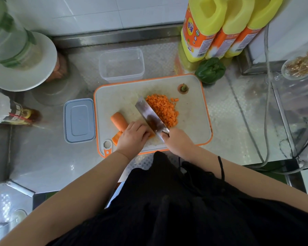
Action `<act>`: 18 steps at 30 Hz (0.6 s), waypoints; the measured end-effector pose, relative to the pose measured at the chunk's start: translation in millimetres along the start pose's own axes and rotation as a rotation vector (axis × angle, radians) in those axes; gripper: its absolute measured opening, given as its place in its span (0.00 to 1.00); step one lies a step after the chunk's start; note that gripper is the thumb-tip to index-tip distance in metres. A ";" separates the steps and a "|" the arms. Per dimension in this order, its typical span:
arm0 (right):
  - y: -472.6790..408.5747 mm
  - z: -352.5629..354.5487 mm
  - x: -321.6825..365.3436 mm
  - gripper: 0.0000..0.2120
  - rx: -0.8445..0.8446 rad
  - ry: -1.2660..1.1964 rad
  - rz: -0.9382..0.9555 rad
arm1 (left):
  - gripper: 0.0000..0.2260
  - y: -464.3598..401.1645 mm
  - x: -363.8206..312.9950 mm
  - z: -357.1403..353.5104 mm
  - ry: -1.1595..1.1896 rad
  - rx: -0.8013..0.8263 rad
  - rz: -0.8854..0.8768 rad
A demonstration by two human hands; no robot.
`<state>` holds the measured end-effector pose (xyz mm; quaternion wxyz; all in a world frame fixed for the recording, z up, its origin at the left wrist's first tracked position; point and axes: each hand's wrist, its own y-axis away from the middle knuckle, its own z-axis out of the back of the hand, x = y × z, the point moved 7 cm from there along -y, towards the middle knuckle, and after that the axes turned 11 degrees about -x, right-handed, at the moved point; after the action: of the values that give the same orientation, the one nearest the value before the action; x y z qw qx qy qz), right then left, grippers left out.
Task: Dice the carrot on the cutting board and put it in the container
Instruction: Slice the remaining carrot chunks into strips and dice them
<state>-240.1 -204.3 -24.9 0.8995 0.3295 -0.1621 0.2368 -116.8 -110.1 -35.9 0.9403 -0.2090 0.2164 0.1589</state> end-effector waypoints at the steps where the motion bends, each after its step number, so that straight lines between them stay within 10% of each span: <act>1: 1.6 0.8 0.9 0.19 0.002 0.015 0.012 | 0.11 -0.1 0.0 0.1 -0.006 0.004 0.001; 18: 4.2 -25.6 12.9 0.07 -0.017 0.287 0.082 | 0.14 6.9 6.6 0.3 -0.055 0.046 0.041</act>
<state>-228.1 -180.2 -35.6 0.9058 0.2776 -0.0474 0.3166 -113.7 -102.6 -41.0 0.9470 -0.1782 0.1985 0.1789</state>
